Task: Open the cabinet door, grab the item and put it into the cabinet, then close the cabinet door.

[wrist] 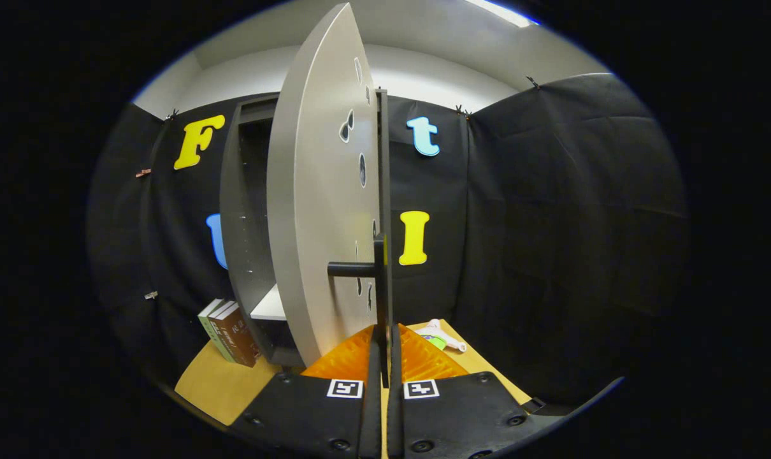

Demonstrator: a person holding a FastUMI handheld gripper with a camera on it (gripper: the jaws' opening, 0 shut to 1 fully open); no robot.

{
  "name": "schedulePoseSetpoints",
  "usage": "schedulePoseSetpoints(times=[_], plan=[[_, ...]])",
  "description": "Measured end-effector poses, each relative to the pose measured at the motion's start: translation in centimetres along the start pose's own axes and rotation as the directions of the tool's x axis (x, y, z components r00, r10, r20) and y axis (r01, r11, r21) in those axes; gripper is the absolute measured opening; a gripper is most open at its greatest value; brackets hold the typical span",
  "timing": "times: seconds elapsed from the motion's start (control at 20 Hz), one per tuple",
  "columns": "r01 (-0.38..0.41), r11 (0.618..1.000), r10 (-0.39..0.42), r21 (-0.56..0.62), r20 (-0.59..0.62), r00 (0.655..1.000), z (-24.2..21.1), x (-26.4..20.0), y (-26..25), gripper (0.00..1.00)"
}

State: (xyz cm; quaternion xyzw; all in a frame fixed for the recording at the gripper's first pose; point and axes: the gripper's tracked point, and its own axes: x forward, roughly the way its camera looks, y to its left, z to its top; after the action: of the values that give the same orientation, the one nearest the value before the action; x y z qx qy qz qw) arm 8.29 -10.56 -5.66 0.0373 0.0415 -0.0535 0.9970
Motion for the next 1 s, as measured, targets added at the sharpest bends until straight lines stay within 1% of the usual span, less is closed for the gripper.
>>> schedulePoseSetpoints(times=[0.05,0.1,0.15,0.25,0.3,0.35,0.4,0.45,0.5,0.6,0.65,0.8,0.85,0.95,1.0], plan=[[-0.003,0.999,0.003,0.034,0.004,1.0,0.0,0.1,-0.2,0.05],[-0.014,0.997,0.015,0.072,-0.004,1.0,-0.1,0.0,0.4,0.07],[-0.03,0.996,0.029,0.085,0.006,1.0,0.1,0.0,1.1,0.09],[-0.09,0.994,0.089,0.068,0.012,0.996,0.0,0.1,0.9,0.09],[-0.109,0.992,0.109,0.07,0.008,0.994,0.0,0.0,0.9,0.09],[-0.106,0.992,0.106,0.074,0.008,0.994,0.0,-0.2,0.6,0.09],[-0.096,0.992,0.095,0.08,0.015,0.995,0.1,-0.2,0.4,0.1],[-0.084,0.993,0.083,0.087,0.024,0.996,0.3,-0.2,0.2,0.13],[-0.072,0.993,0.069,0.092,0.033,0.997,0.4,0.2,-0.1,0.13],[-0.006,0.997,0.002,0.081,0.043,0.999,0.3,0.5,-1.7,0.09],[0.014,0.997,-0.018,0.079,0.047,0.999,0.5,0.3,-2.3,0.09],[0.042,0.995,-0.048,0.095,0.061,0.997,0.6,0.2,-2.6,0.09],[0.057,0.995,-0.063,0.087,0.065,0.996,0.5,0.2,-2.8,0.11],[0.061,0.995,-0.068,0.085,0.071,0.995,0.7,-0.1,-3.2,0.15],[0.07,0.994,-0.075,0.082,0.068,0.995,0.6,-0.4,-3.6,0.2]])
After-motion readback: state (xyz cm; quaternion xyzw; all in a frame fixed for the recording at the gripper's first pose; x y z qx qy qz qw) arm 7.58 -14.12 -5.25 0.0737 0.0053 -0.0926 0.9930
